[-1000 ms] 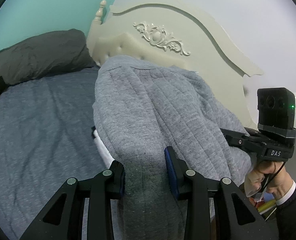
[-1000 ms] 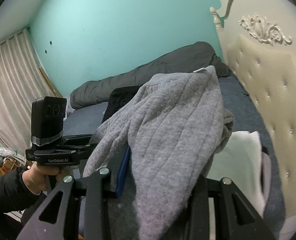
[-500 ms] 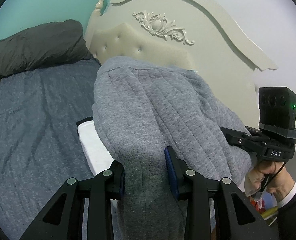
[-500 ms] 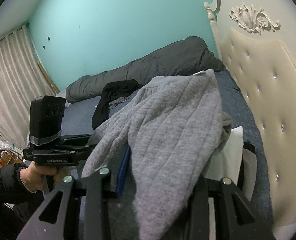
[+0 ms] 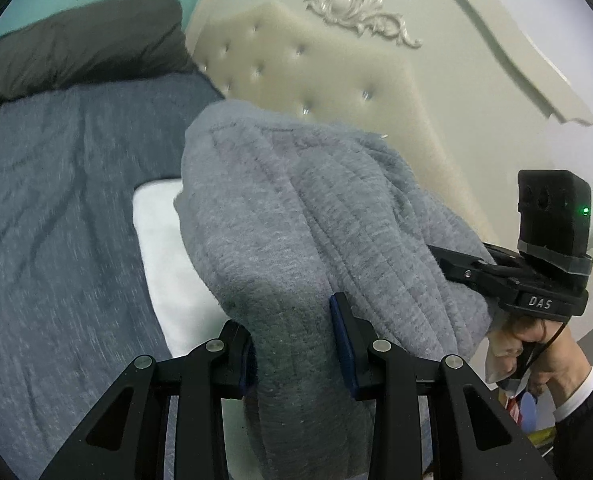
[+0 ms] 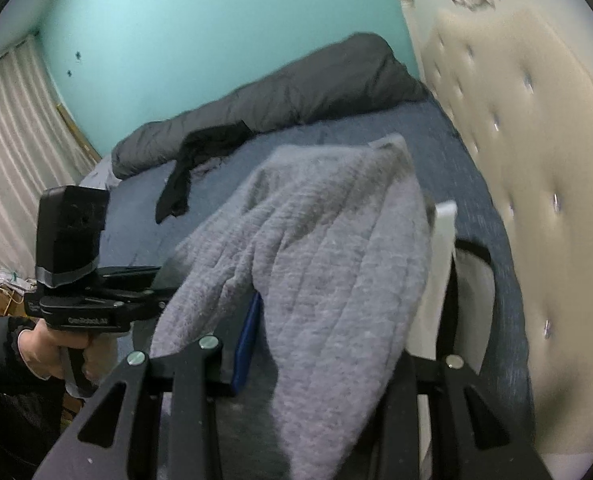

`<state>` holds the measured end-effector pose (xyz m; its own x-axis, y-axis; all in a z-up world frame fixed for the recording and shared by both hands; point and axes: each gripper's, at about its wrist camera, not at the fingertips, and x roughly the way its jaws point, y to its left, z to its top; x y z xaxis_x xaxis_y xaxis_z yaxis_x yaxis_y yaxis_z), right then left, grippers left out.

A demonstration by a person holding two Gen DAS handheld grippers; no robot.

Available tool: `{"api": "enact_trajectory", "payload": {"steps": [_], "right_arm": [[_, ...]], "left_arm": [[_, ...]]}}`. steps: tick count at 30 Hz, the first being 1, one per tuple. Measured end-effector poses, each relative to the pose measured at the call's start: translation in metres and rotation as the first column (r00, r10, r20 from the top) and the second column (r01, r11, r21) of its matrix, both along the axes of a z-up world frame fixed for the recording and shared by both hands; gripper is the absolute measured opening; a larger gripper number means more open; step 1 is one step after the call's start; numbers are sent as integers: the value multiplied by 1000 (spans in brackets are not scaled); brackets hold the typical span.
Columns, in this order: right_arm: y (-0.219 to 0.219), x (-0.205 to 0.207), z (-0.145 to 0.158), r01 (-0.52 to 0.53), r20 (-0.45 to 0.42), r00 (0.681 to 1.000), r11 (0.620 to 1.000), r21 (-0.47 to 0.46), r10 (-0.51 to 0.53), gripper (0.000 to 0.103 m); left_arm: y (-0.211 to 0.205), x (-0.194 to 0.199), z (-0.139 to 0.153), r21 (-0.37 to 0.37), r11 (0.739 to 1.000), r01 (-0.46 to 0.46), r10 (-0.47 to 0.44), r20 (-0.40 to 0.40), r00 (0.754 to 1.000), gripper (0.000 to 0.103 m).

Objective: Fold clothes
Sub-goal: 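Lower the sweatpants onto the clothes stack and open both grippers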

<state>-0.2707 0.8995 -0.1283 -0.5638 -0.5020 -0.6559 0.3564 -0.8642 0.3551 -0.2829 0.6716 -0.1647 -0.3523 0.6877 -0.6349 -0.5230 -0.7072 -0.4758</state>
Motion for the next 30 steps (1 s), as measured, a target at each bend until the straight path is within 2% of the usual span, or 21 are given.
{"api": "enact_trajectory", "payload": {"steps": [2, 4, 7, 11, 13, 16, 19, 20, 21, 23, 24, 27, 30], "right_arm": [[6, -1, -12, 6, 19, 1000, 1000, 3, -6, 40], [13, 4, -16, 41, 21, 999, 999, -16, -40, 46], [19, 13, -13, 89, 10, 996, 996, -27, -89, 58], [26, 23, -1, 153, -21, 988, 988, 1, -153, 59], [30, 30, 5, 193, -52, 980, 981, 15, -192, 59], [39, 49, 22, 300, -138, 945, 954, 13, -295, 59], [34, 70, 36, 335, -227, 917, 942, -9, -328, 59], [29, 74, 41, 332, -246, 915, 943, 3, -321, 53], [23, 76, 42, 334, -246, 915, 942, 15, -320, 41], [12, 79, 43, 337, -239, 916, 941, 31, -321, 33], [7, 81, 42, 338, -235, 918, 940, 36, -321, 25], [1, 87, 30, 356, -209, 918, 933, 59, -337, 20], [8, 105, 20, 398, -209, 896, 917, -11, -392, 20]], "left_arm": [[-1, 1, -11, 8, 1000, 2, -2, 14, 1000, 36], [-6, 1, -17, 26, 1000, 2, -3, 33, 999, 37], [-13, 1, -10, 30, 999, 12, -13, 26, 1000, 37], [-23, 3, 5, 23, 999, 28, -28, -2, 1000, 37], [-33, 4, 16, 14, 1000, 19, -19, -27, 999, 37], [-44, 12, 35, 3, 1000, 17, -17, -79, 997, 37], [-33, 14, 41, -19, 999, 31, -33, -102, 994, 37], [-29, 14, 43, -26, 999, 35, -38, -109, 993, 37], [-25, 15, 46, -34, 999, 40, -43, -117, 992, 37], [-20, 17, 50, -46, 998, 41, -47, -136, 990, 37], [-22, 20, 53, -44, 999, 23, -29, -155, 987, 37], [-32, 21, 60, -35, 999, -25, 18, -173, 985, 37], [-32, 27, 70, -59, 998, -18, 5, -228, 974, 37]]}}
